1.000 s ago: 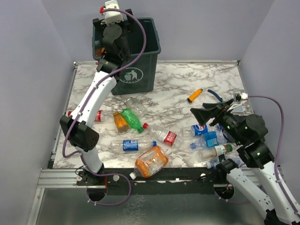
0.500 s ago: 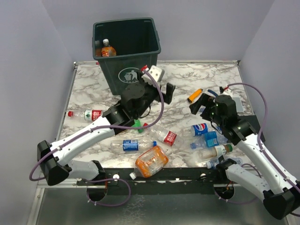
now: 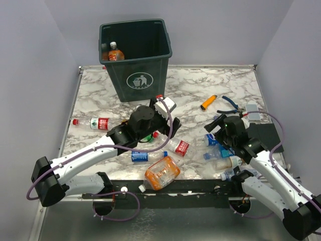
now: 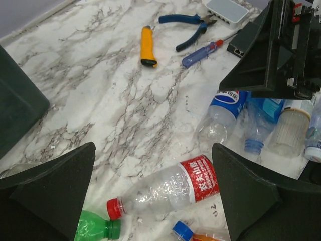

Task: Put the plastic bottles in the bin
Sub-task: Pick up the plastic bottle at the center of the board.

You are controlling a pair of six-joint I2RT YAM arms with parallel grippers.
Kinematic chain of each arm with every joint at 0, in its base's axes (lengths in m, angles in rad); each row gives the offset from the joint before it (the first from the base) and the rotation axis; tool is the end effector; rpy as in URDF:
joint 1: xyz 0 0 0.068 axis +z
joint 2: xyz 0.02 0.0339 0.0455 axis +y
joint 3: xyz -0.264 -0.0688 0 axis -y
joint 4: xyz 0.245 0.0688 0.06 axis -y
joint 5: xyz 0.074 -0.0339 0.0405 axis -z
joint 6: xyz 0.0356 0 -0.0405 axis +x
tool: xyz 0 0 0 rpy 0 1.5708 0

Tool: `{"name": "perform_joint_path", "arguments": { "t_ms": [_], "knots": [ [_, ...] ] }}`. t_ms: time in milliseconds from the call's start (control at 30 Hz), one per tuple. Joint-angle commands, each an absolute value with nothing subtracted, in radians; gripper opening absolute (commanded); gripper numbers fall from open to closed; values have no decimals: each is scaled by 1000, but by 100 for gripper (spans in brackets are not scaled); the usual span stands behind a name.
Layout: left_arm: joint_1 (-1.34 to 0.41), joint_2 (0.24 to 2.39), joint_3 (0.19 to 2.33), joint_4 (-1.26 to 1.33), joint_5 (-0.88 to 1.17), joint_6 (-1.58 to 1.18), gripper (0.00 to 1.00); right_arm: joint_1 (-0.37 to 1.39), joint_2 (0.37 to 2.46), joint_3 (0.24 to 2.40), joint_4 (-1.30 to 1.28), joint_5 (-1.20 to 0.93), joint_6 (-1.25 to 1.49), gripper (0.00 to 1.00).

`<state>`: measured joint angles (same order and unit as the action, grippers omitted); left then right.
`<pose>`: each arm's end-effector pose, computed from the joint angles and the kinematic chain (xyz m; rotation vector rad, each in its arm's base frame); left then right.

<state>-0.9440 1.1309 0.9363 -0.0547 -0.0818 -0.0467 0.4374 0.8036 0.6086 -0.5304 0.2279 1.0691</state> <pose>0.1582 -0.2134 0.3368 0.7549 1.7048 -0.6214 0.1575 0.0647 0.2428 0.8366 2.1743 0.5216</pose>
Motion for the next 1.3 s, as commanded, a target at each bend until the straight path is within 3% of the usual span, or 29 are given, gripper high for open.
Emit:
{"name": "perform_joint_path", "arguments": {
  "t_ms": [0,367,900,1267],
  "knots": [
    [-947,1147,895,-53,-71,-84,99,436,765,544,-623,351,1273,99],
    [-947,1081,709,111,-205,-134,99,437,789,476,-640,424,1408,98],
    [-947,1067,691,124,-201,-146,99,426,819,568,-609,515,1363,97],
    [-949,1069,683,120,-215,-147,99,379,944,490,-464,428,1353,97]
  ]
}}
